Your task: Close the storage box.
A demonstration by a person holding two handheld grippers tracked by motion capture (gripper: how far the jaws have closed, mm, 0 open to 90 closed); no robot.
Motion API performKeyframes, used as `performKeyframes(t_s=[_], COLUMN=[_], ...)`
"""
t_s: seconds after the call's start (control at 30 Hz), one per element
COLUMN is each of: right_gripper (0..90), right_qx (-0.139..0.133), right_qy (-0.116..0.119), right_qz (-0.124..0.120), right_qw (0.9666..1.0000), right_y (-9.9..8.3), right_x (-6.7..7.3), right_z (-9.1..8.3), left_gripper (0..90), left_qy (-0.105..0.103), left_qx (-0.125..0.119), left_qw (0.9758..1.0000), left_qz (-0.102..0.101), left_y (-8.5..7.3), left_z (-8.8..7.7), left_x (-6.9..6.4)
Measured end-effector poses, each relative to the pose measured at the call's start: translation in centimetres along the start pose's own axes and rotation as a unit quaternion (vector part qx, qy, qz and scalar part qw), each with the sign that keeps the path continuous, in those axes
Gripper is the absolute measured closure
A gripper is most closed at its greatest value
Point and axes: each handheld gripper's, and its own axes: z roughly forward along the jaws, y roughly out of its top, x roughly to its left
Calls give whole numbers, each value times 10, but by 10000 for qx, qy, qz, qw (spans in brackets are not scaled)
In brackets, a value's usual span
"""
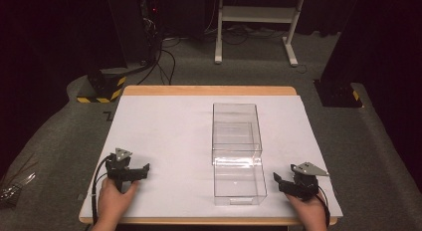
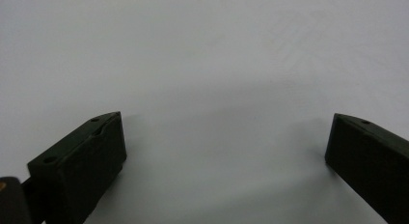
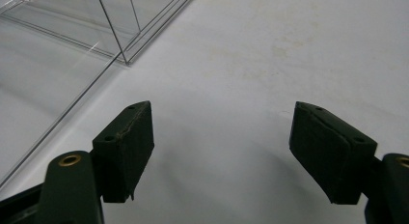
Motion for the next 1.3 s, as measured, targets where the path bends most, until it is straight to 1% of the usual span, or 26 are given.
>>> performKeyframes(t_s=[0.1, 0.2, 0.33, 0.4, 0.5, 0.67, 0.77, 0.8, 1.0, 1.03, 1.07, 1.3], right_gripper=[239, 242, 258, 263, 266, 245, 230, 217, 206, 206, 206, 206], right_qx=[-18, -66, -54, -43, -55, -72, -82, -152, -156, -173, -246, -435], right_qy=[5, 13, -9, -12, 0, -35, -51, -32, 27, 36, 45, 119], right_qz=[0, 76, 97, 99, 29, 116, 110, 23, 55, 45, -15, -61], right_qw=[10000, 9999, 9999, 9999, 10000, 9999, 9999, 9999, 9999, 9998, 9997, 9990], right_y=[0, -1, 0, 0, 0, 0, 0, 1, 3, 3, 5, 11], right_x=[0, -2, -1, -1, -1, -1, -1, -1, 1, 2, 3, 10], right_z=[0, -1, -1, -1, -1, -2, -2, -3, -6, -8, -11, -22], left_gripper=[9, 9, 9, 8, 9, 8, 8, 8, 8, 8, 8, 8], left_qy=[-12, -12, -13, -15, -11, 0, -5, -7, -5, -5, -6, -7], left_qx=[5, 7, 8, 9, 6, 3, 7, 7, 6, 5, 6, 7], left_qw=[10000, 10000, 10000, 10000, 10000, 10000, 10000, 10000, 10000, 10000, 10000, 10000], left_qz=[-6, -9, -7, -8, -4, -9, -4, -7, -4, -5, -5, -7], left_y=[0, 0, 0, 0, 0, 0, 0, 0, 0, 0, 0, 0], left_z=[0, 0, 0, 0, 0, 0, 0, 0, 0, 0, 0, 0], left_x=[0, 0, 0, 0, 0, 0, 0, 0, 0, 0, 0, 0])
